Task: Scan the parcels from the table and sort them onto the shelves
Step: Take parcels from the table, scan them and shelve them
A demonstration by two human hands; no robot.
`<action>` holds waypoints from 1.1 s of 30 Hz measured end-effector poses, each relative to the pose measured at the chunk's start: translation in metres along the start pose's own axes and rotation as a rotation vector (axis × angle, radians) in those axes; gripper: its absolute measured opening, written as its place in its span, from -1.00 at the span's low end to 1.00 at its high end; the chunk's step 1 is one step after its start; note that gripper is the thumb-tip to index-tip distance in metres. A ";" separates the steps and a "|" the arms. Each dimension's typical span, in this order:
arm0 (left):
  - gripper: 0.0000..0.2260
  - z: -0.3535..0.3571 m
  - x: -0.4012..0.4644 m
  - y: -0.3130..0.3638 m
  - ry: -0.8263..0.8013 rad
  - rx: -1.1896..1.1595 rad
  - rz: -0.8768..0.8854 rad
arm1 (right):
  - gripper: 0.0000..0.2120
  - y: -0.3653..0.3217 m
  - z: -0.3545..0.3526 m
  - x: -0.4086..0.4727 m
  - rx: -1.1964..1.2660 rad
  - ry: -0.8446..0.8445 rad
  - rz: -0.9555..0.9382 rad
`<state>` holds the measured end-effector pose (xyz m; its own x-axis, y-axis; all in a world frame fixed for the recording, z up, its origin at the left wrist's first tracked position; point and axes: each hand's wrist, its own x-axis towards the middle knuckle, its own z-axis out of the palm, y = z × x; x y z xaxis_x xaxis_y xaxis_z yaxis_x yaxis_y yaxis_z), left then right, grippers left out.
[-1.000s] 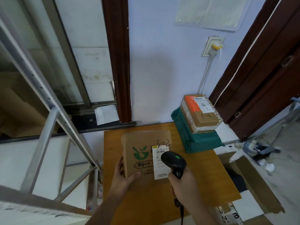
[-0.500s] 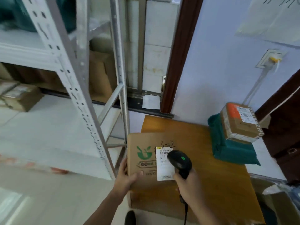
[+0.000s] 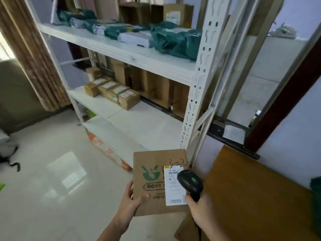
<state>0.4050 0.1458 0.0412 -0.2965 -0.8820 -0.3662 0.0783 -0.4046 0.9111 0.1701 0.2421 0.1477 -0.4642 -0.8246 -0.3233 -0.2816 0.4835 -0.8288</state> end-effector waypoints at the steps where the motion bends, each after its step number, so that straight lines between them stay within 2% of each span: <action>1: -0.01 -0.019 0.002 0.008 0.014 -0.006 0.010 | -0.92 -0.011 0.017 0.005 -0.007 -0.021 -0.014; 6: 0.01 -0.112 0.017 0.057 0.091 -0.007 0.062 | -0.92 -0.079 0.106 0.026 -0.016 -0.068 -0.075; 10: 0.09 -0.177 0.037 0.104 0.129 0.023 0.087 | -0.84 -0.133 0.166 0.042 0.015 -0.115 -0.151; 14: 0.22 -0.219 0.061 0.142 0.178 0.034 0.082 | -0.92 -0.179 0.202 0.062 0.016 -0.103 -0.236; 18: 0.22 -0.245 0.096 0.163 0.193 0.024 0.069 | -0.96 -0.210 0.231 0.096 0.029 -0.079 -0.237; 21: 0.13 -0.258 0.127 0.174 0.211 -0.009 0.041 | -0.91 -0.227 0.248 0.126 0.051 -0.082 -0.215; 27: -0.21 -0.281 0.198 0.201 0.248 -0.029 0.012 | -0.89 -0.258 0.282 0.201 0.020 -0.068 -0.191; 33: -0.40 -0.317 0.253 0.240 0.292 -0.025 0.054 | -0.88 -0.301 0.327 0.256 0.009 -0.091 -0.180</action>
<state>0.6507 -0.2510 0.1077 -0.0052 -0.9332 -0.3592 0.1113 -0.3576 0.9272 0.4104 -0.2103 0.1655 -0.3288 -0.9209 -0.2094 -0.3458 0.3237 -0.8807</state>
